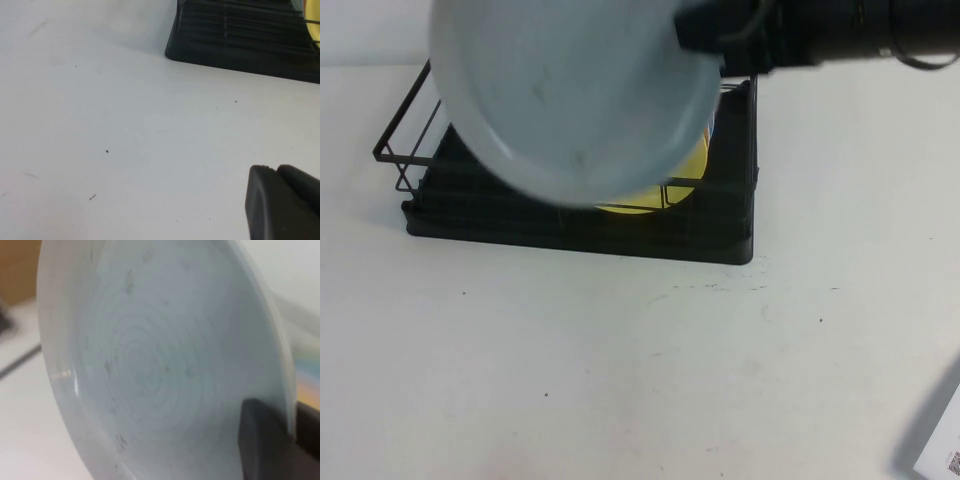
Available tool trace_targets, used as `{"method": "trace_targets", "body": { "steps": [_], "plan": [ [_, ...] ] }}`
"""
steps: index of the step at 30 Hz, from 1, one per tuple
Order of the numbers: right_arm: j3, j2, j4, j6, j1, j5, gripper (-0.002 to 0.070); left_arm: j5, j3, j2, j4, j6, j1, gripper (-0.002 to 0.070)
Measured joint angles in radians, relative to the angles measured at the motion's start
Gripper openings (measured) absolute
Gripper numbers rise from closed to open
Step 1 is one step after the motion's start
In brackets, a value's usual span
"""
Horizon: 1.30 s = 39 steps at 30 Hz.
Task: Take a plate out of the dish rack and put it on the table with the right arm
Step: Place the plate from the table
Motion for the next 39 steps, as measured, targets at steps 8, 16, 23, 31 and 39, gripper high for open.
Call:
{"method": "trace_targets", "body": {
  "steps": [8,16,23,31,39],
  "plan": [
    [0.049,-0.004,-0.218,0.339,0.055,0.253,0.0042,0.000,0.000,0.000,0.000,0.000,0.000,-0.0004],
    [0.335,-0.004,-0.213,0.495,0.150,0.061,0.0042,0.000,0.000,0.000,0.000,0.000,0.000,-0.0004],
    [0.398,0.083,-0.099,0.557,0.122,-0.005,0.0042,0.000,0.000,0.000,0.000,0.000,0.000,-0.0004],
    [0.398,0.222,-0.043,0.560,0.047,-0.010,0.0042,0.000,0.000,0.000,0.000,0.000,0.000,-0.0004],
    [0.398,0.286,-0.006,0.543,0.007,-0.022,0.0042,0.000,0.000,0.000,0.000,0.000,0.000,-0.0004]
  ]
}}
